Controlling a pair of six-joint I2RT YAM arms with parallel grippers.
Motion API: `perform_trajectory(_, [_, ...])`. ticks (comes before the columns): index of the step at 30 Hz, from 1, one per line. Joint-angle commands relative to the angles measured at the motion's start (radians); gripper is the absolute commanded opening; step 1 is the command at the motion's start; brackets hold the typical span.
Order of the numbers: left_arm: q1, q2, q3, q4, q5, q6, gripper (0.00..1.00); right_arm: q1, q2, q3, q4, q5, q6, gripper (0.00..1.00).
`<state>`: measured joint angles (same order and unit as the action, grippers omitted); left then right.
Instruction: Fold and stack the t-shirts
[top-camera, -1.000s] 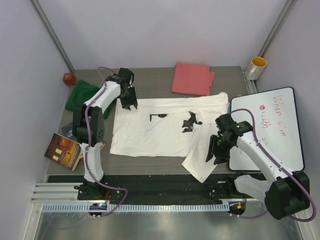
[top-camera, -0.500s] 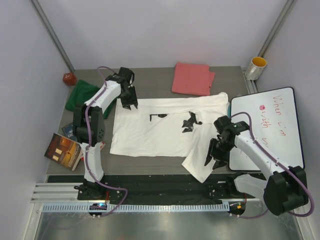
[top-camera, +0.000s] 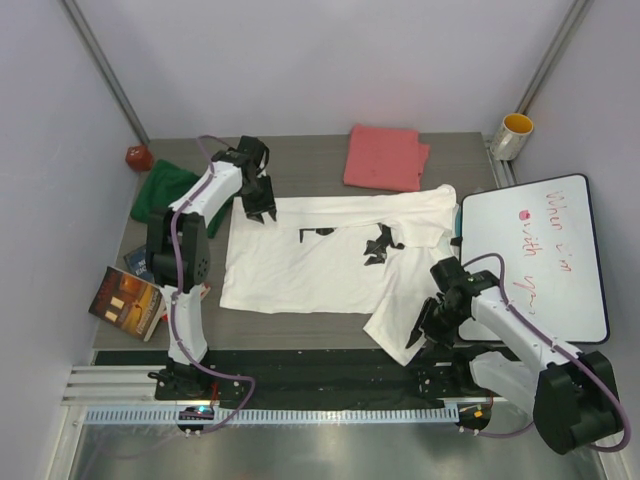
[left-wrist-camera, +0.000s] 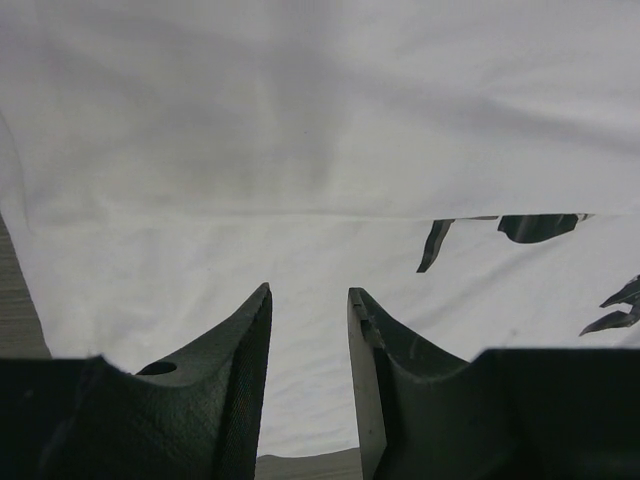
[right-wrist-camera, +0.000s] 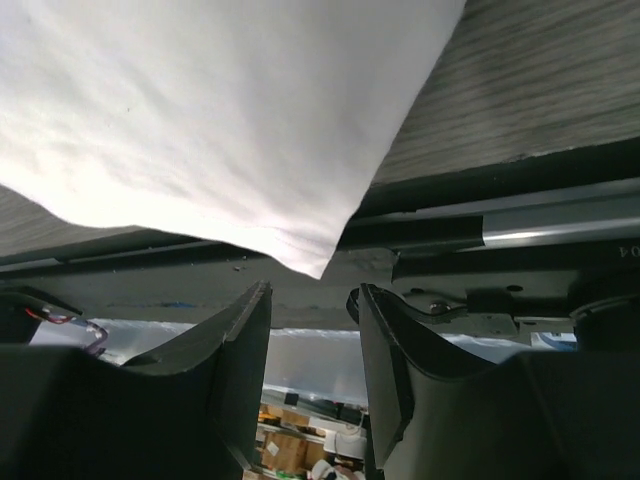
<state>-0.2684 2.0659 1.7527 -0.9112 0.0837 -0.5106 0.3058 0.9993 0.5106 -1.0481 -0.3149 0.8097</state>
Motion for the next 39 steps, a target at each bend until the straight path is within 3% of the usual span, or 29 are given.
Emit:
perform_trajectory(1, [-0.020,-0.043,-0.047,0.008,0.041,0.001,0.37,0.006,0.025,-0.023,0.091,0.028,0.063,0.46])
perform_trajectory(14, [-0.045,-0.023,0.004,-0.043,0.016,0.029,0.36,0.006,0.196,-0.047,0.207,0.036,0.048,0.47])
perform_trajectory(24, [-0.045,-0.001,-0.010,-0.020,0.047,0.021,0.36,0.006,0.122,-0.152,0.255,0.013,0.100,0.45])
perform_trajectory(32, [-0.045,0.026,0.001,-0.031,0.050,0.020,0.36,0.006,0.154,-0.158,0.289,0.014,0.088,0.28])
perform_trajectory(36, [-0.045,0.031,-0.001,-0.028,0.047,0.020,0.36,0.006,0.168,-0.083,0.260,0.043,0.062,0.07])
perform_trajectory(39, [-0.045,0.036,0.001,-0.025,0.034,0.020,0.36,0.006,0.186,-0.006,0.214,0.079,0.033,0.01])
